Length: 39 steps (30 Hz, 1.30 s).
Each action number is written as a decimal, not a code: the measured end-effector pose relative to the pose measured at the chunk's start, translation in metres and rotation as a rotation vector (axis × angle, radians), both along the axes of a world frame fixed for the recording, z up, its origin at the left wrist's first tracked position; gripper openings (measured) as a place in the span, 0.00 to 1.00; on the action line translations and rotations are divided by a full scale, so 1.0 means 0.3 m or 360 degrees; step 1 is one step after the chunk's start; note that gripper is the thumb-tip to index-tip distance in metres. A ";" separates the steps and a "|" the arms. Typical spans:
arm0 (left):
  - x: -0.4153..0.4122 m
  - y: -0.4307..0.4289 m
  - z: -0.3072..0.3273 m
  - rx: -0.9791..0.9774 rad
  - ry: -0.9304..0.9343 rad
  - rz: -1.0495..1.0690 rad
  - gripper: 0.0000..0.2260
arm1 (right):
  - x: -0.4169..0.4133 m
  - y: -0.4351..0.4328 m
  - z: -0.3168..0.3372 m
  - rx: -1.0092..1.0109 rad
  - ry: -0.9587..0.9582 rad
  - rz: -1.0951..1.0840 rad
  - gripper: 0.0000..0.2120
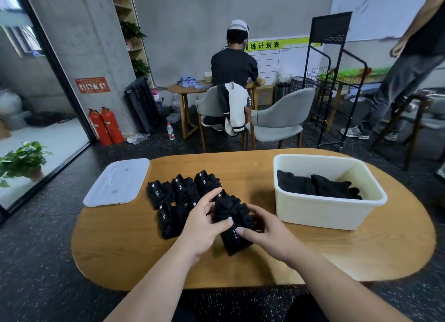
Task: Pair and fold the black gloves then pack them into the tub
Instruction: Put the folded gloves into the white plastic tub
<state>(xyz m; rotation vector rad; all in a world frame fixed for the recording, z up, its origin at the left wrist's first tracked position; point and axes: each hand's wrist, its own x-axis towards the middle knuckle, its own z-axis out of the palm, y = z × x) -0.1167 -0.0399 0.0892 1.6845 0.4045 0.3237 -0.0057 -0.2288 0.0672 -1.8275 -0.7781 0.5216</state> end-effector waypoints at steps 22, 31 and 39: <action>0.467 -0.226 0.253 0.0217 -0.0146 -0.0330 0.38 | 0.443 -0.275 0.470 -0.0397 -0.0755 -0.0412 0.19; 0.579 -0.259 0.179 0.1807 0.0207 -0.0684 0.26 | 0.639 -0.271 0.371 -0.0803 -0.1117 -0.0537 0.24; 0.663 -0.271 0.111 0.2046 0.0342 -0.0975 0.35 | 0.715 -0.160 0.263 -0.1036 -0.1344 -0.0480 0.19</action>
